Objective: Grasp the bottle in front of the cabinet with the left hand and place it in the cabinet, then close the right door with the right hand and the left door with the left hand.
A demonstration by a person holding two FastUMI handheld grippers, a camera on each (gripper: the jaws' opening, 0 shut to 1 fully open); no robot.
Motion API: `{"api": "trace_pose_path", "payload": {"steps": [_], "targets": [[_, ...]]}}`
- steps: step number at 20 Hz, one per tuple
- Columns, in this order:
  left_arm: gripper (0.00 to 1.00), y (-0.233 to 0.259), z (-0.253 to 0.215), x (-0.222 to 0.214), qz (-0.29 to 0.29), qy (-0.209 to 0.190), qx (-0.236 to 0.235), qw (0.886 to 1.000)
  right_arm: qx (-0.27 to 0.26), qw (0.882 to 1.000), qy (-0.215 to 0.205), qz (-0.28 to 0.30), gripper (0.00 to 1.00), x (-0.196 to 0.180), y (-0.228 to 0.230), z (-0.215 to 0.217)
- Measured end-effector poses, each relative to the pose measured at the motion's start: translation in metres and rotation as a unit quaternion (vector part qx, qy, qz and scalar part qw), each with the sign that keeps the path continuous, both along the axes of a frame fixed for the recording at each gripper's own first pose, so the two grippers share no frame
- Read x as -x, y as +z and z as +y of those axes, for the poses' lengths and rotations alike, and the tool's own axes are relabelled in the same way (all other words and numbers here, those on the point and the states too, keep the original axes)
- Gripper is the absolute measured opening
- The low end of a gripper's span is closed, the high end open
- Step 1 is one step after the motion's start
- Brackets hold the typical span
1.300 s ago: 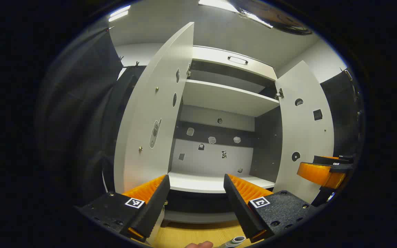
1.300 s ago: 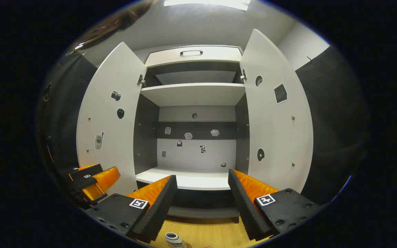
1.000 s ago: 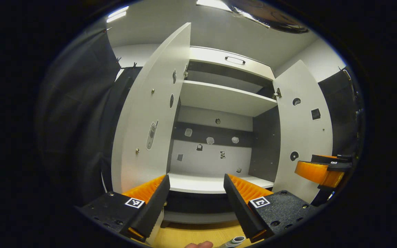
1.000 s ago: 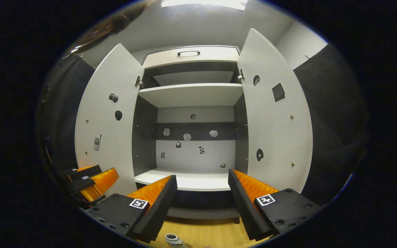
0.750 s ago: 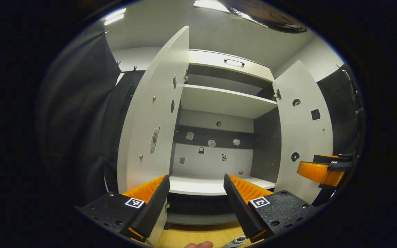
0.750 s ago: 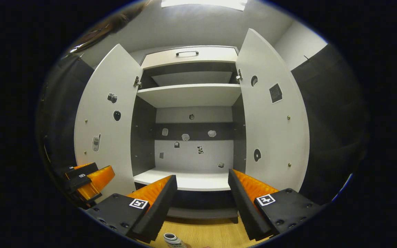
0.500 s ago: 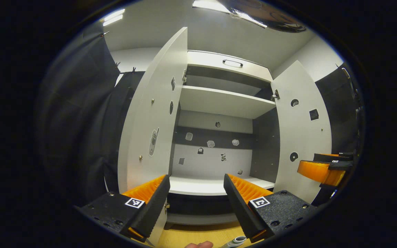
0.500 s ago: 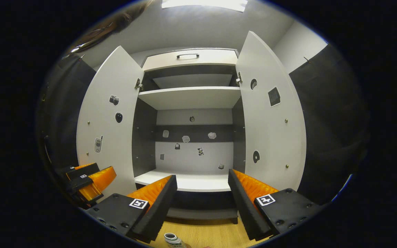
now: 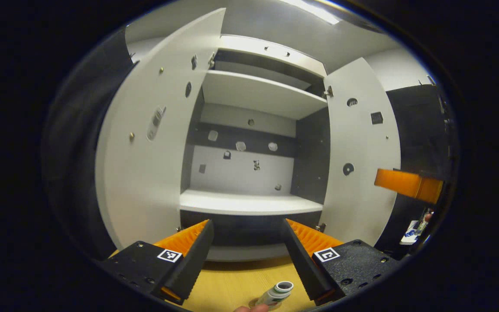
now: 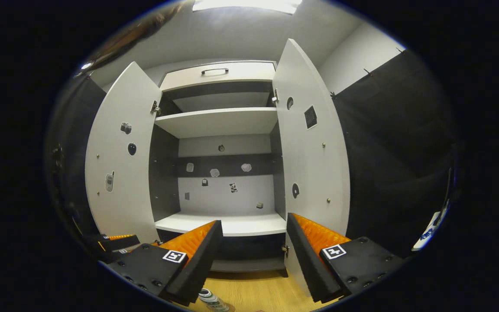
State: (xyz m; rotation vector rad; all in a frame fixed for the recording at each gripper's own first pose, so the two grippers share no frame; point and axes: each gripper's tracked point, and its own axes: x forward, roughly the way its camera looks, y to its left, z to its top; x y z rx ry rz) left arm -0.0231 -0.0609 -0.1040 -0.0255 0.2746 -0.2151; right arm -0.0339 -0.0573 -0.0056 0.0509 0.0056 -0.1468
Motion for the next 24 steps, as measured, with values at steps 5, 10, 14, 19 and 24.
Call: {"api": "trace_pose_path", "payload": {"steps": [5, 10, 14, 19, 24], "targets": [[0.96, -0.118, -0.033, 0.048, 0.112, -0.064, 0.007, 0.992, -0.001, 0.999, -0.035, 0.009, 0.98, 0.016, -0.009, -0.028], [0.96, -0.193, -0.04, 0.077, 0.209, -0.091, -0.01, 0.974, 0.0, 0.998, -0.063, 0.026, 0.98, 0.032, -0.021, -0.046], [0.96, -0.227, -0.039, 0.079, 0.237, -0.079, -0.01, 0.968, -0.006, 0.997, -0.065, 0.039, 0.98, 0.037, -0.027, -0.048], [0.89, -0.242, -0.033, 0.076, 0.25, -0.067, 0.004, 0.966, 0.001, 0.997, -0.063, 0.043, 0.98, 0.04, -0.027, -0.043], [0.72, -0.206, -0.037, 0.066, 0.209, -0.084, 0.007, 0.974, 0.003, 0.997, -0.059, 0.042, 0.98, 0.038, -0.026, -0.037]]}}
